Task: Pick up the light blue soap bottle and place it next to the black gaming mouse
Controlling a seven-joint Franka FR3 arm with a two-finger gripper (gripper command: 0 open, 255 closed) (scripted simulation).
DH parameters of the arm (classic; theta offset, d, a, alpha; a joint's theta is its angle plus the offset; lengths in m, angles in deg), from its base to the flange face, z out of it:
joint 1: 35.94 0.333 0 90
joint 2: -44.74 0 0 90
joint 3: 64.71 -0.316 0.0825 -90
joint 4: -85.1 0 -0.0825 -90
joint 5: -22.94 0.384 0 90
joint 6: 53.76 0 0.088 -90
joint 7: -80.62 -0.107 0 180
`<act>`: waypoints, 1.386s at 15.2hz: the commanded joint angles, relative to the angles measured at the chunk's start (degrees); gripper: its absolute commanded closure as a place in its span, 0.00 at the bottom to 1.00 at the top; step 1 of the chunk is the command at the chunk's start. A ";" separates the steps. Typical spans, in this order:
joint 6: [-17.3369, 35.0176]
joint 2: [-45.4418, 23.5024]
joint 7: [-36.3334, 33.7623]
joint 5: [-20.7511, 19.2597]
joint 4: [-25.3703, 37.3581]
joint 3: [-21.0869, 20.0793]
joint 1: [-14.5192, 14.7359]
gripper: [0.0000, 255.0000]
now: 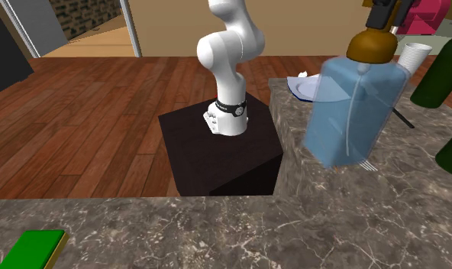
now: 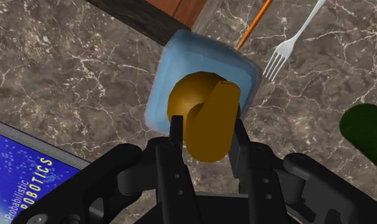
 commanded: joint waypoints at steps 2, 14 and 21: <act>0.06 2.49 -4.49 0.41 -2.65 -2.95 1.44 1.00; -0.77 8.00 -21.31 4.36 -7.60 -14.79 6.91 1.00; -1.00 7.14 -31.34 7.00 -6.28 -22.06 9.98 1.00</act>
